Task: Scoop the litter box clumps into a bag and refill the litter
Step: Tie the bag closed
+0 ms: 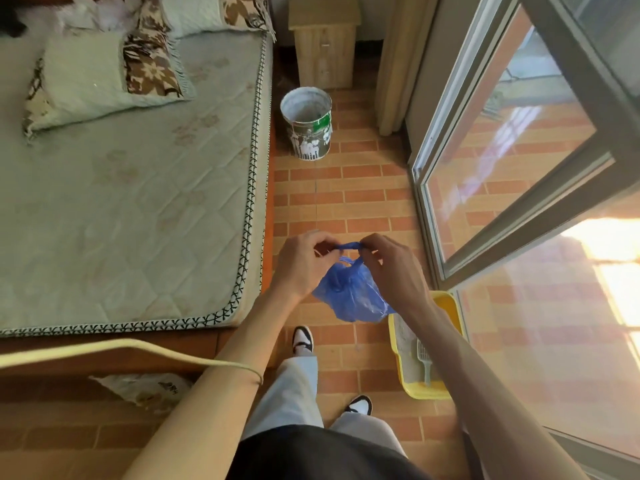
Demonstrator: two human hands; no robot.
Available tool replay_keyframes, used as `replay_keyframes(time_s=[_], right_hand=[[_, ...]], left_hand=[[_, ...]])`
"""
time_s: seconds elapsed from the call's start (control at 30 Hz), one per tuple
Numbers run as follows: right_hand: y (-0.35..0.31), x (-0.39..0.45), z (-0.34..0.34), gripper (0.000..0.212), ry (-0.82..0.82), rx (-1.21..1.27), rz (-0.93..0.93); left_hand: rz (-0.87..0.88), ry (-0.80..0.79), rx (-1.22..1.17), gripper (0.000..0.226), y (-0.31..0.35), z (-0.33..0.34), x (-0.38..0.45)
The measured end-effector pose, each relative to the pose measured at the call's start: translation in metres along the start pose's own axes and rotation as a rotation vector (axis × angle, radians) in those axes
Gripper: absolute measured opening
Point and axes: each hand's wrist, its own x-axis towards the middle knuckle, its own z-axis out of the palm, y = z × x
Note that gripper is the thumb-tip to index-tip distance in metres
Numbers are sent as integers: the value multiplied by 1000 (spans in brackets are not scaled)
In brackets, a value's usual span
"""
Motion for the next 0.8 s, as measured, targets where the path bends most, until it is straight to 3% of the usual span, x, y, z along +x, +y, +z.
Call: replay_keyframes(time_s=[0.47, 0.8], right_hand=[[-18, 146, 28, 13, -105, 239, 183], [-45, 289, 51, 17, -23, 150, 111]], left_hand=[[-31, -74, -71, 7, -26, -51, 147], [30, -75, -37, 4, -39, -117, 278]])
